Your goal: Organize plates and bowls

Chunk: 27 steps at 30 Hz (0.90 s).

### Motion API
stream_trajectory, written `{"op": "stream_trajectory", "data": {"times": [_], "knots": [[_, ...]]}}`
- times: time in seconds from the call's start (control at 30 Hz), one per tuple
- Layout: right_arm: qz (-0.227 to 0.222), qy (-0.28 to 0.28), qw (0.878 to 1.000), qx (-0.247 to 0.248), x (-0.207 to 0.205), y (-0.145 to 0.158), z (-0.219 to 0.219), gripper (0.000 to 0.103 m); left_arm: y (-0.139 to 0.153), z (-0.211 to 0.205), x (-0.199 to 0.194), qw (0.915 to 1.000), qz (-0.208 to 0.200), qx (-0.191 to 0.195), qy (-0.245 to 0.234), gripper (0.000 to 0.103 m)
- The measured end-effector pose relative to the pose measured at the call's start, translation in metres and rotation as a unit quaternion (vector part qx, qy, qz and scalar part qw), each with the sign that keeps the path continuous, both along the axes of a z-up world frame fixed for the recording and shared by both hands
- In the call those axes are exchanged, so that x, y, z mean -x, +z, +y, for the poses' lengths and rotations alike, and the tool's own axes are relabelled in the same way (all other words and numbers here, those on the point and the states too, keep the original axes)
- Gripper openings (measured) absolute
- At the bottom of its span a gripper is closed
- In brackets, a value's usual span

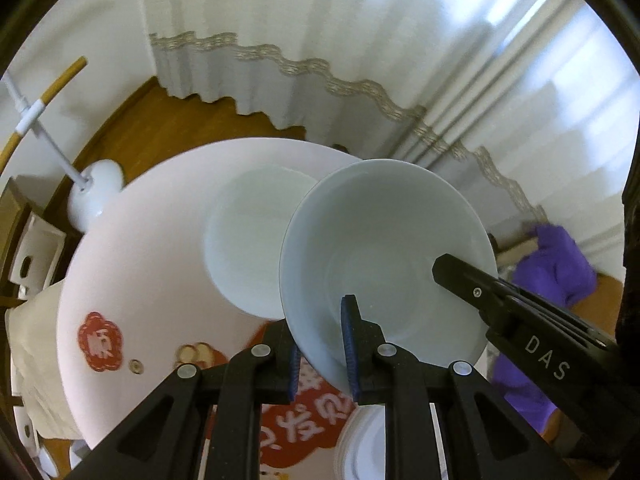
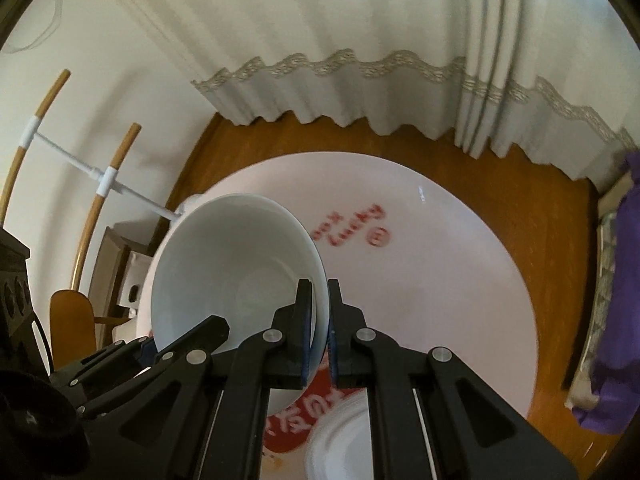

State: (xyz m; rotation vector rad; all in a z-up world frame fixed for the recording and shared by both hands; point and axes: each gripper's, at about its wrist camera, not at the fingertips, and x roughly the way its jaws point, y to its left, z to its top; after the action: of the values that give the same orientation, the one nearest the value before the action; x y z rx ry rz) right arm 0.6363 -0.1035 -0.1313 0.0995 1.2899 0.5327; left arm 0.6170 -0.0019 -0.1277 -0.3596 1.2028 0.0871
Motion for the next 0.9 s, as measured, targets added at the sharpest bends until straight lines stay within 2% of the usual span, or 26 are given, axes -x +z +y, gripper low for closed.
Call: {"op": "stream_trajectory", "data": {"times": [0.27, 0.6, 0.9], "knots": [[0.01, 0.018, 1.0, 0.011, -0.007, -0.019, 0.039, 0.006, -0.007, 0.029, -0.001, 0.9996, 0.014, -0.011, 0.023, 0.014], [0.027, 0.005, 0.999, 0.026, -0.013, -0.043, 0.05, 0.007, -0.037, 0.029, -0.054, 0.9991, 0.035, -0.016, 0.017, 0.014], [0.029, -0.002, 0.999, 0.024, -0.017, -0.05, 0.058, 0.007, -0.053, 0.036, -0.078, 0.9991, 0.037, -0.018, 0.012, 0.014]]}}
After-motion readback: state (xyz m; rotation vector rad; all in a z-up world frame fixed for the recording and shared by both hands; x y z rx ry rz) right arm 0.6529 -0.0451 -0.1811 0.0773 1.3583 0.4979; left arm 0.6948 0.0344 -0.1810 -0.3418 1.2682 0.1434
